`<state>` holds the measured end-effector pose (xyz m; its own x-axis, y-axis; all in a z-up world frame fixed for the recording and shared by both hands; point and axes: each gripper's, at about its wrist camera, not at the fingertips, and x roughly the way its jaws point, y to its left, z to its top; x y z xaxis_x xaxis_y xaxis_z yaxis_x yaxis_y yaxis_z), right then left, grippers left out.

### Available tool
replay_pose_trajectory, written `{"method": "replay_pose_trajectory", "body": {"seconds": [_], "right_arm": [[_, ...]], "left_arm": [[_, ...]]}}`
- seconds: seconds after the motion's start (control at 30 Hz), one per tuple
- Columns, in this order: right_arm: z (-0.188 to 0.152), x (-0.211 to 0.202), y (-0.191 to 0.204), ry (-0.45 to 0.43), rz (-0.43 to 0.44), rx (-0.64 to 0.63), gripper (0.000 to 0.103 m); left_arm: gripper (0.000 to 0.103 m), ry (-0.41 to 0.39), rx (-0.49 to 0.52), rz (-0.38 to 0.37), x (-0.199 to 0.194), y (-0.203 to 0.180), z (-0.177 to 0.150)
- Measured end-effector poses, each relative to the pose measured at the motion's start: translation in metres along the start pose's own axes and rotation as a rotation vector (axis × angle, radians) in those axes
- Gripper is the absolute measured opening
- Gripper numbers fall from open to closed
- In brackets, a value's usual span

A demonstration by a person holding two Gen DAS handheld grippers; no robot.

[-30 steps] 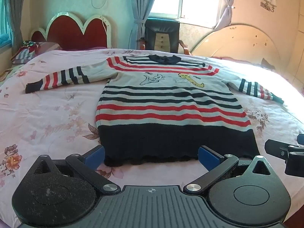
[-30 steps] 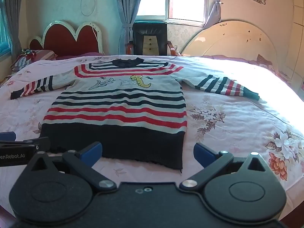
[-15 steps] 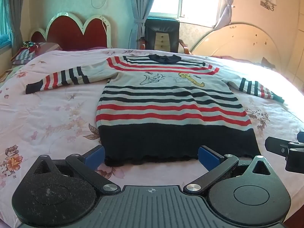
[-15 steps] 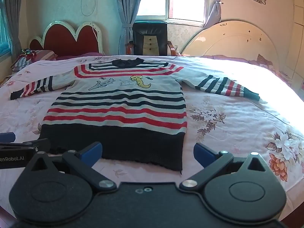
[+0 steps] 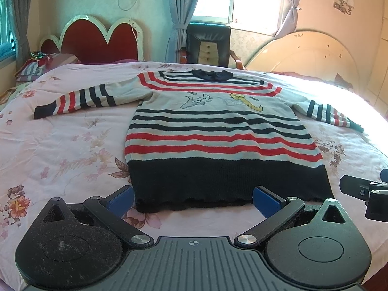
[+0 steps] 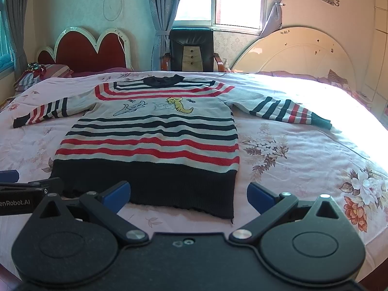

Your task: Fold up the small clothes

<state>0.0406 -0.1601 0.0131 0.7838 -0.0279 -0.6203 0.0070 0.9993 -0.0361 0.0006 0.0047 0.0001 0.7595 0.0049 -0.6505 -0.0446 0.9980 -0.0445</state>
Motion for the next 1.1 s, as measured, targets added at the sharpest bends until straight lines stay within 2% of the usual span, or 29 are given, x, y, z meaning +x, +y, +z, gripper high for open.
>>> {"method": "replay_pose_trajectory", "body": {"seconds": [1.1], "right_arm": [[0.0022,0.0011,0.0026,-0.007,0.006,-0.011,0.102]], "left_arm": [[0.103,0.003,-0.002,0.006,0.0005,0.0009,-0.0008]]}}
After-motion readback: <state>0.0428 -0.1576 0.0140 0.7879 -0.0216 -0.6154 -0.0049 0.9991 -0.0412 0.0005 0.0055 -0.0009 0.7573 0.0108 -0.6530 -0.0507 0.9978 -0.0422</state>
